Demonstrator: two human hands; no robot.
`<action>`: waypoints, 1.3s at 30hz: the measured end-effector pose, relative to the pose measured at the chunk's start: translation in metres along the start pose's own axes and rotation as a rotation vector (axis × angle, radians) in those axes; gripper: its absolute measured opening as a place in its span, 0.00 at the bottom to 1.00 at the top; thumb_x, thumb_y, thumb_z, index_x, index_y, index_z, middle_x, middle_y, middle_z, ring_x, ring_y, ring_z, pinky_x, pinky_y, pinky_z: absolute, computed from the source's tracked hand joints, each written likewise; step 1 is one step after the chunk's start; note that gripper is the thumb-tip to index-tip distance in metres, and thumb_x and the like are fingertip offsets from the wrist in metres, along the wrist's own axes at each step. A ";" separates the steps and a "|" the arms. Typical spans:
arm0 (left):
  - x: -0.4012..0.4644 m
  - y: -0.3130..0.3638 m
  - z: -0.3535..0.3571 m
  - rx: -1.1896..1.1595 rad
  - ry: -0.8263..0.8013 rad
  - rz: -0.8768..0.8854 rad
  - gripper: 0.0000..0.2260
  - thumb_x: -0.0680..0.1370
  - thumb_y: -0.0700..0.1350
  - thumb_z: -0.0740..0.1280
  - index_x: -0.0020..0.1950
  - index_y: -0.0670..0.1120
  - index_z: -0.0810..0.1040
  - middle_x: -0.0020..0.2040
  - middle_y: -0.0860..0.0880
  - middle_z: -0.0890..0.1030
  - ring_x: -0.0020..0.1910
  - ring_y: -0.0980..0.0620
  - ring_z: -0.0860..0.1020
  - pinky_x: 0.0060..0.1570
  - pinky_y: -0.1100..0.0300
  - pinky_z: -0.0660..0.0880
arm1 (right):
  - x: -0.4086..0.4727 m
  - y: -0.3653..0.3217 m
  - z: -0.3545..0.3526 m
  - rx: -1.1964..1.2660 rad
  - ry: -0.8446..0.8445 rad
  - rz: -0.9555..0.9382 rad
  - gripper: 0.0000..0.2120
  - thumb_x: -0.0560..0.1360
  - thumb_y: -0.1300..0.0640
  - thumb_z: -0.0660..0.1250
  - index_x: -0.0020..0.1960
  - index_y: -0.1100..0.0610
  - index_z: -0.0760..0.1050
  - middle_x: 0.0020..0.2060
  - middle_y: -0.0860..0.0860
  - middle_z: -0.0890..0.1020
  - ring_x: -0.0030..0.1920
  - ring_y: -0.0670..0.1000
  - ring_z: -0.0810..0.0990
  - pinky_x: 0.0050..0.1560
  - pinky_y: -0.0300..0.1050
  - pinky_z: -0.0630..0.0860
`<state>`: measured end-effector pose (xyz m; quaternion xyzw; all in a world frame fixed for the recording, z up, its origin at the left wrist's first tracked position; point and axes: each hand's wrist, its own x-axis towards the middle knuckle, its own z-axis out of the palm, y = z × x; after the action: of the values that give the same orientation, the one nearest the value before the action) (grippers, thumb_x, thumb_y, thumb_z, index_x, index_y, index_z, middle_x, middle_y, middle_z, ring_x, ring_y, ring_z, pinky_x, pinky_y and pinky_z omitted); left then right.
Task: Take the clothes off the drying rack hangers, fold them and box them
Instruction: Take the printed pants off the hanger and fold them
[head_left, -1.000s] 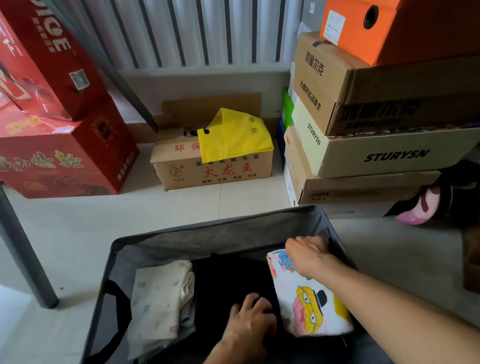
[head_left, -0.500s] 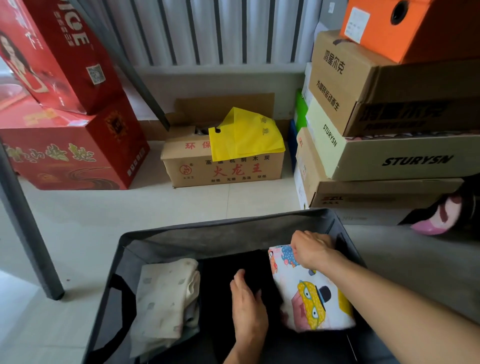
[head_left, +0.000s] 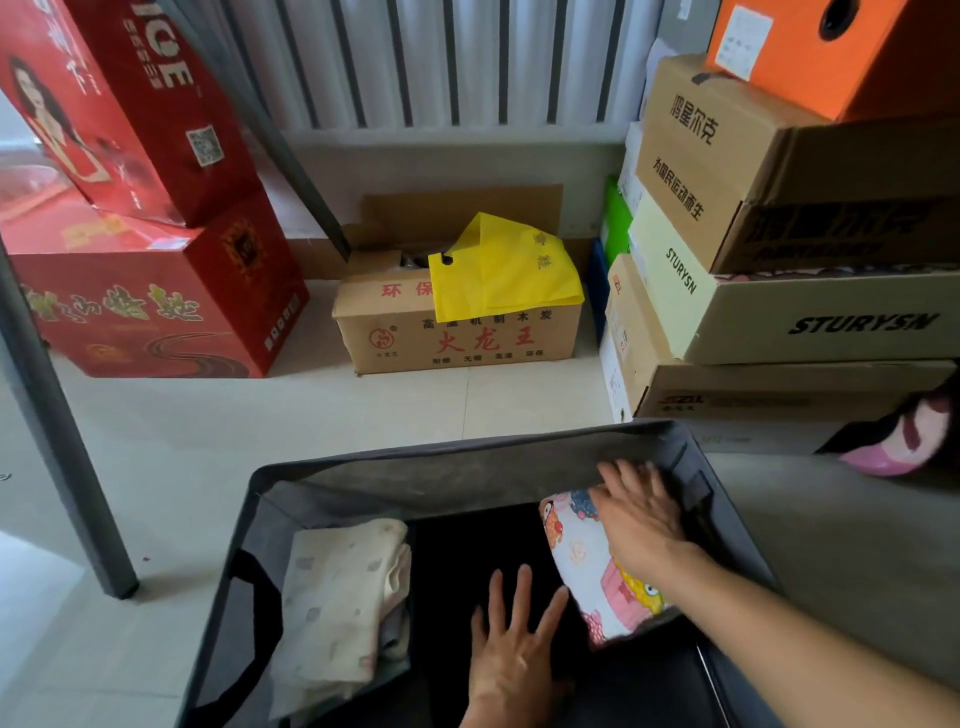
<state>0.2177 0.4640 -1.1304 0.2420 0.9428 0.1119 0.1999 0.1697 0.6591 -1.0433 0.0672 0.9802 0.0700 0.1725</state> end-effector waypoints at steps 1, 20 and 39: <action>0.001 0.000 -0.001 0.025 -0.013 -0.003 0.75 0.36 0.76 0.66 0.79 0.54 0.41 0.62 0.47 0.80 0.59 0.39 0.76 0.35 0.48 0.81 | -0.010 -0.008 0.001 0.039 -0.028 0.051 0.31 0.78 0.58 0.59 0.78 0.53 0.52 0.79 0.55 0.44 0.78 0.58 0.43 0.73 0.65 0.45; -0.034 0.019 -0.086 -0.350 -0.148 -0.108 0.34 0.78 0.56 0.64 0.79 0.55 0.50 0.80 0.46 0.44 0.79 0.47 0.41 0.75 0.57 0.44 | -0.061 -0.045 -0.015 0.558 -0.132 0.220 0.29 0.81 0.40 0.46 0.79 0.45 0.42 0.79 0.49 0.43 0.78 0.55 0.42 0.74 0.62 0.47; -0.240 0.103 -0.306 -1.318 -0.094 -0.504 0.13 0.80 0.46 0.66 0.64 0.47 0.76 0.54 0.46 0.83 0.47 0.52 0.82 0.52 0.54 0.78 | -0.285 -0.098 -0.212 1.822 -0.207 0.553 0.14 0.82 0.51 0.57 0.50 0.57 0.78 0.42 0.56 0.84 0.40 0.55 0.81 0.40 0.47 0.75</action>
<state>0.3205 0.3975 -0.7472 -0.1505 0.6962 0.5994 0.3653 0.3508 0.4940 -0.7681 0.4106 0.5876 -0.6873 0.1170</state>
